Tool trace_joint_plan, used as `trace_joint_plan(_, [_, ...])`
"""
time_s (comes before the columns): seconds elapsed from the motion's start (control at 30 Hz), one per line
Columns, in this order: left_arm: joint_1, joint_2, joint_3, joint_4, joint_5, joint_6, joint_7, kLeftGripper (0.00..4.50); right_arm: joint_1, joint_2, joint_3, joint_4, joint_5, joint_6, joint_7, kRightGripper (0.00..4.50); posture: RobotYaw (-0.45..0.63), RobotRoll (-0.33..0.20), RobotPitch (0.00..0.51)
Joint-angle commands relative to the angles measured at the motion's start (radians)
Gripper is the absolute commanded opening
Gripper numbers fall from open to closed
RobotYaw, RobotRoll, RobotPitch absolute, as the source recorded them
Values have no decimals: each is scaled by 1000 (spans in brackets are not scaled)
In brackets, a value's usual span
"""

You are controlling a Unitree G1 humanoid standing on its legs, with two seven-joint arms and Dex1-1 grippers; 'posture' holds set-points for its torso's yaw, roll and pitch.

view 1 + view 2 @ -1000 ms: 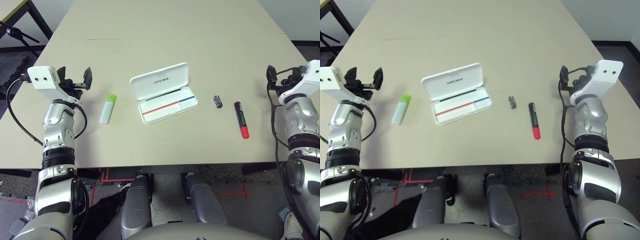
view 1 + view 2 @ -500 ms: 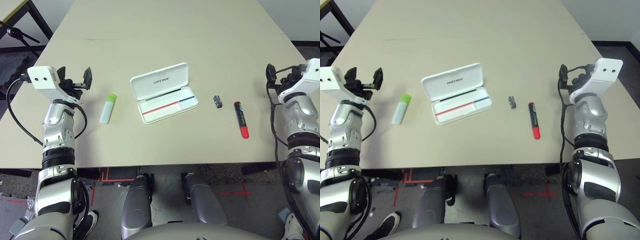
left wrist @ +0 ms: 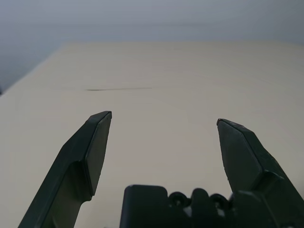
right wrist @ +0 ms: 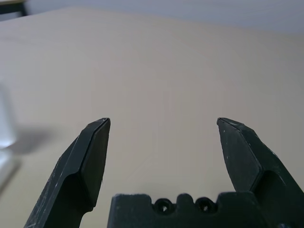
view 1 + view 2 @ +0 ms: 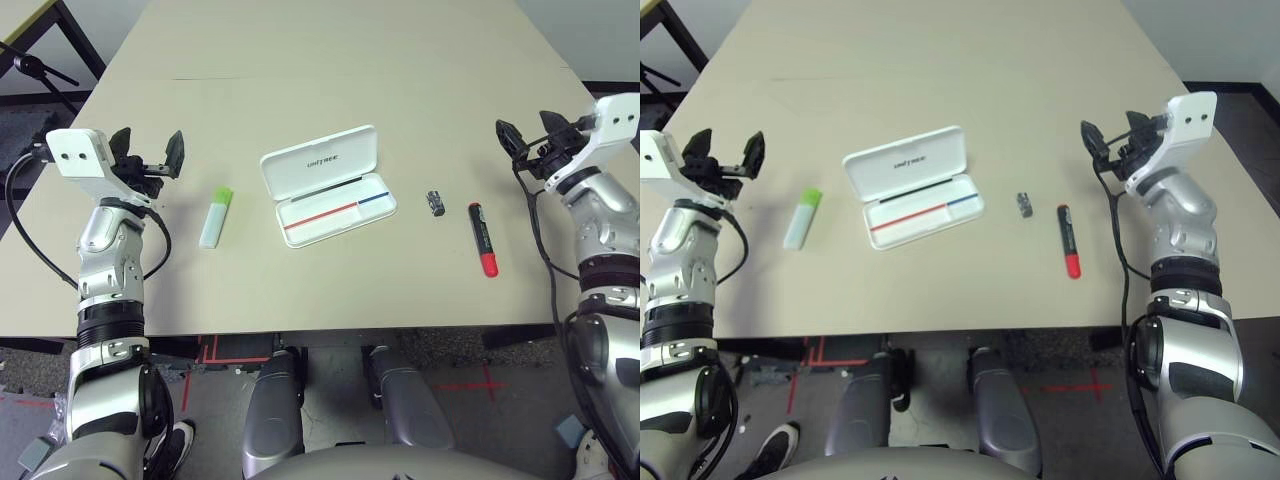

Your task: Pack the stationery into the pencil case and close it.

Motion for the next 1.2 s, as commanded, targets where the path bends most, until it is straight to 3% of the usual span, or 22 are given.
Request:
trace_joint_plan(0.03, [57, 33, -20, -154, -66, 106, -76, 4477, 48, -24, 57, -90, 23, 96, 122, 4500, 26, 0, 230])
trace_joint_plan(0.43, [183, 121, -56, -498, -199, 362, -201, 4477, 56, -51, 159, -180, 15, 194, 309, 4500, 77, 0, 225])
trace_joint_plan(0.7, [244, 209, -152, -689, -297, 562, -278, 4477, 55, -51, 196, -208, 5, 219, 354, 4500, 95, 0, 230])
trace_joint_plan(0.83, [215, 232, -244, -725, -279, 616, -288, 4477, 61, -46, 219, -217, -1, 221, 366, 4500, 100, 0, 235])
trace_joint_plan(1.2, [128, 184, -485, -657, -137, 641, -274, 4477, 85, -33, 250, -269, 2, 239, 374, 4500, 84, 0, 234])
